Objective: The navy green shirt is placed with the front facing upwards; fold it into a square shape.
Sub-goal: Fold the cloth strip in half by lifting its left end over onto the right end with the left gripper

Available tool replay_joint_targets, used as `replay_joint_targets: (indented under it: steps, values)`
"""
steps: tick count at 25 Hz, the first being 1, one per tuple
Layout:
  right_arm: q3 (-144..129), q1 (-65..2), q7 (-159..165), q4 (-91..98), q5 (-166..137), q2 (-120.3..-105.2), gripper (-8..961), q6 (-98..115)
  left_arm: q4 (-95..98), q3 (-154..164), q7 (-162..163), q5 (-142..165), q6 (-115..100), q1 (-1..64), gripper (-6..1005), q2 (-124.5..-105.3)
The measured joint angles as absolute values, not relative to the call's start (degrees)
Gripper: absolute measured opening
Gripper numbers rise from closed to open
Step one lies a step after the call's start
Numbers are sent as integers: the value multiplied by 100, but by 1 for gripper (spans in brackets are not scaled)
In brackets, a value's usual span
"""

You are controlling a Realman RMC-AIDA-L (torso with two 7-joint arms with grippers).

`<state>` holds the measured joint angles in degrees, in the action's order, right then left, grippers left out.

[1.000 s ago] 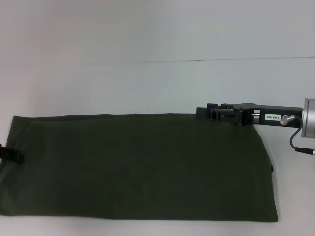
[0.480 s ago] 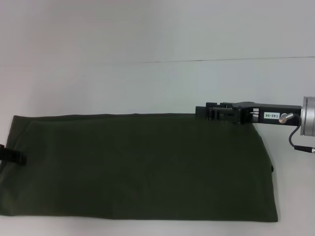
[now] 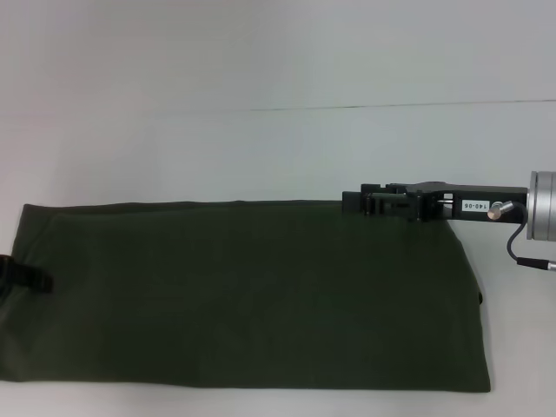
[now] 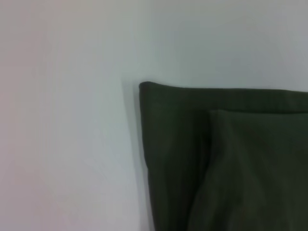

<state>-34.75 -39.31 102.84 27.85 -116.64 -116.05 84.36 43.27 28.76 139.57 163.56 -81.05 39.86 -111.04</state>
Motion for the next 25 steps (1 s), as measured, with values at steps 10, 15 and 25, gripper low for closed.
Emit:
replay_joint_targets:
  steps: [10, 15, 25]
  values:
    - [-3472, -3929, 10283, 2781, -11663, -11588, 759, 8437, 4141, 2846, 14002, 16357, -8161, 4066, 784, -11067]
    - [-3471, -3928, 10283, 2777, -11663, -11584, 759, 8438, 4129, 2809, 14039, 16339, -8189, 4070, 778, -11056]
    - [-3471, -3928, 10283, 2784, -11663, -11583, 759, 8439, 3842, 2610, 14040, 16289, -8346, 4198, 765, -10949]
